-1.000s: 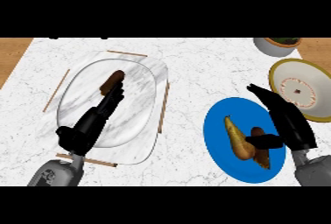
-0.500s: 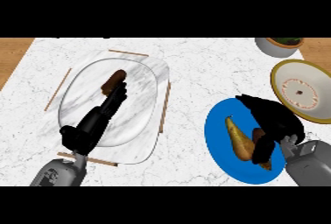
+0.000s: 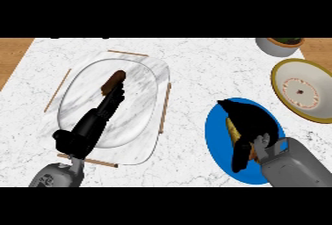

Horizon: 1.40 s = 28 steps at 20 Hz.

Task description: Pick the pear from the plate and place it in the bowl

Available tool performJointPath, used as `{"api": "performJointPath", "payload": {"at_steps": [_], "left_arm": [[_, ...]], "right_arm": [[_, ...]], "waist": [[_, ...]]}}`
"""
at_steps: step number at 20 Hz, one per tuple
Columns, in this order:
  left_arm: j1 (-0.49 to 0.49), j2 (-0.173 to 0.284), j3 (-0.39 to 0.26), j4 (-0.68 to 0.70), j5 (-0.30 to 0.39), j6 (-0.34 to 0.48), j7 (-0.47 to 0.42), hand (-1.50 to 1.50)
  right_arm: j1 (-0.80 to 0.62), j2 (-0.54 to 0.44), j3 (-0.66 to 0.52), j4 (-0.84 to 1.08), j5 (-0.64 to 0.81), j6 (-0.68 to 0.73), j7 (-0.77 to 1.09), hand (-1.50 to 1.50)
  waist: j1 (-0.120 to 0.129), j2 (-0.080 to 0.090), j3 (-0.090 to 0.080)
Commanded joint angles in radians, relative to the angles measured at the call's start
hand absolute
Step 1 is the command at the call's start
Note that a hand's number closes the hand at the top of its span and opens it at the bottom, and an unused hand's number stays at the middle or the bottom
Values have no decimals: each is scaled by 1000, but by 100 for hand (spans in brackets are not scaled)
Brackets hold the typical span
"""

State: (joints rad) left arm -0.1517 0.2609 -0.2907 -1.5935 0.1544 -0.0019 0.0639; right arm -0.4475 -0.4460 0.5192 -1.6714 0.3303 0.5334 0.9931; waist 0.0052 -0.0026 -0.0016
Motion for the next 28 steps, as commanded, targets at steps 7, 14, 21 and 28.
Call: {"api": "performJointPath", "payload": {"at_steps": [7, 14, 21, 28], "left_arm": [[-2, -28, 28, -2, -36, -12, 16, 0], [32, -91, -4, 26, -101, -18, -42, 0], [29, -87, 61, 64, -92, -72, -71, 0], [24, -144, 55, 19, -136, -58, -11, 0]], "right_arm": [[147, 41, 98, -58, 212, -38, 31, -150], [113, 54, 40, 2, 361, -59, -96, -150], [163, 57, 2, 15, 489, -52, -126, -150], [184, 98, -77, 86, 551, -51, -206, -150]], "waist": [[-10, 1, 2], [-5, 3, 2], [-6, 3, 1], [-5, 2, 2]]}}
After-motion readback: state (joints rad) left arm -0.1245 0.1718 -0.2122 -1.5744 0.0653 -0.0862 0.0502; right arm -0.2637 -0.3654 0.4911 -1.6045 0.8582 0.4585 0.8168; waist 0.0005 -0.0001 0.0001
